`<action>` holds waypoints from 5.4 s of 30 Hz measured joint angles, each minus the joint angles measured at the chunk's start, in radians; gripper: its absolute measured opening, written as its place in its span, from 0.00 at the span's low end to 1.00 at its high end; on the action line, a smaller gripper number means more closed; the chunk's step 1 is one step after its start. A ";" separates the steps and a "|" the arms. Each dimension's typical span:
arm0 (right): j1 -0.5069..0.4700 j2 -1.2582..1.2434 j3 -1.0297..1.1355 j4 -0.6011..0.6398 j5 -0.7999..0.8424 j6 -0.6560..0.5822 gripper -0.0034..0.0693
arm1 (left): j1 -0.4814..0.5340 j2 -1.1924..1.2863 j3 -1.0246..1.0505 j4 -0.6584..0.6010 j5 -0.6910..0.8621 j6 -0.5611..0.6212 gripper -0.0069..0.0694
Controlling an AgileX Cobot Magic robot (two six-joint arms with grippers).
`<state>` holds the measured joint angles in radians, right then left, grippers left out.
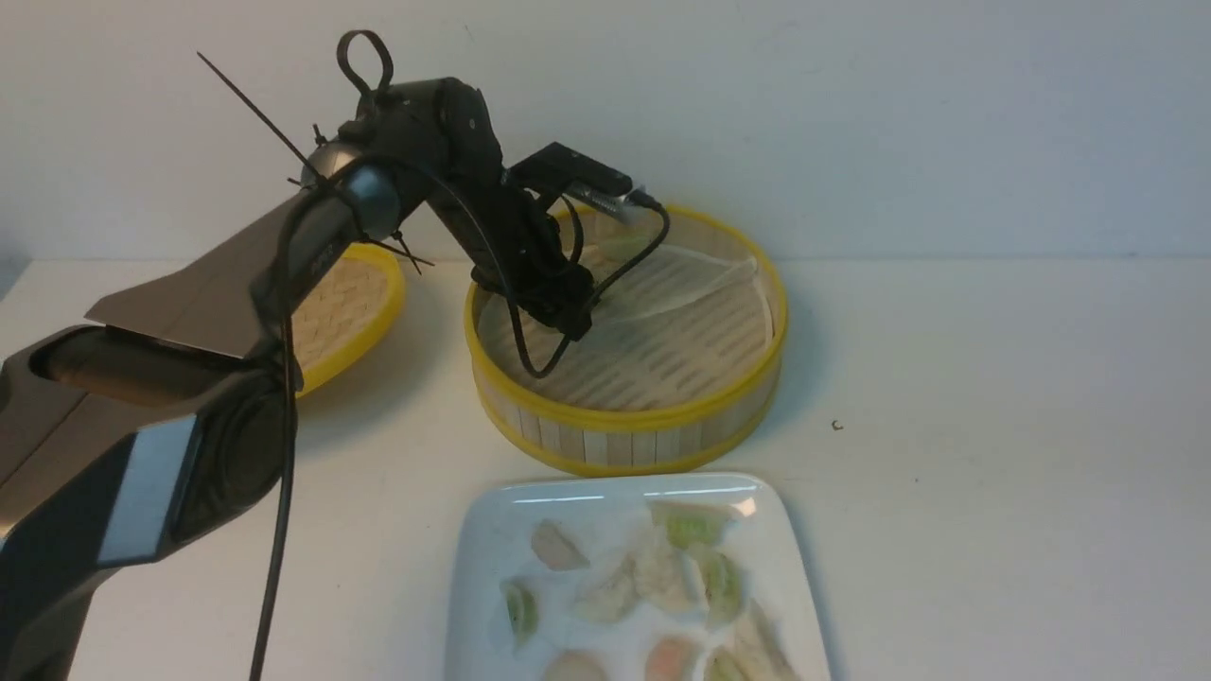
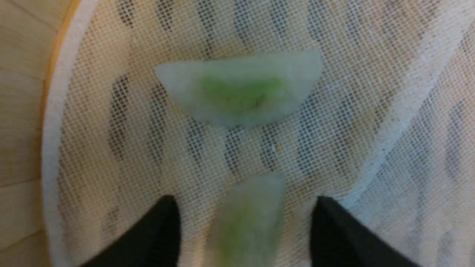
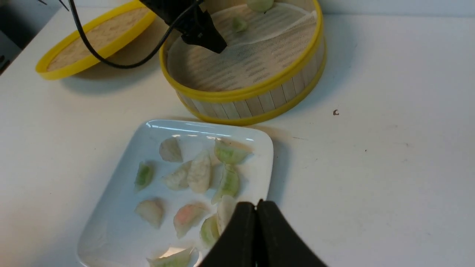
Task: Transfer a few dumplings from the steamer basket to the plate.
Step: Use the left arm to grab a dumpling from the steamer, then use the left arm to put the dumpling into the plate, then use the left arm to grab a dumpling from the steamer
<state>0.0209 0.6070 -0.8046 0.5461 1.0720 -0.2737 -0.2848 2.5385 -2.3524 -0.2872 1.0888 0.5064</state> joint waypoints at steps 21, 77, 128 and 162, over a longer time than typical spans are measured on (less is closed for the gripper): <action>0.000 0.000 0.000 0.015 0.024 0.000 0.03 | -0.001 -0.153 -0.002 -0.034 0.140 -0.039 0.35; 0.000 0.000 0.000 0.020 0.045 -0.024 0.03 | -0.063 -0.089 -0.001 0.071 0.141 -0.027 0.33; 0.000 0.000 0.000 0.025 0.025 -0.031 0.03 | -0.206 -0.751 0.600 0.125 -0.041 -0.500 0.15; 0.000 0.000 0.000 0.090 -0.006 -0.031 0.03 | -0.087 0.050 -0.032 0.074 -0.302 -0.157 0.73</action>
<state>0.0209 0.6070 -0.8046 0.6363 1.0659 -0.3044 -0.3713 2.5888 -2.3844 -0.2132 0.7864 0.3499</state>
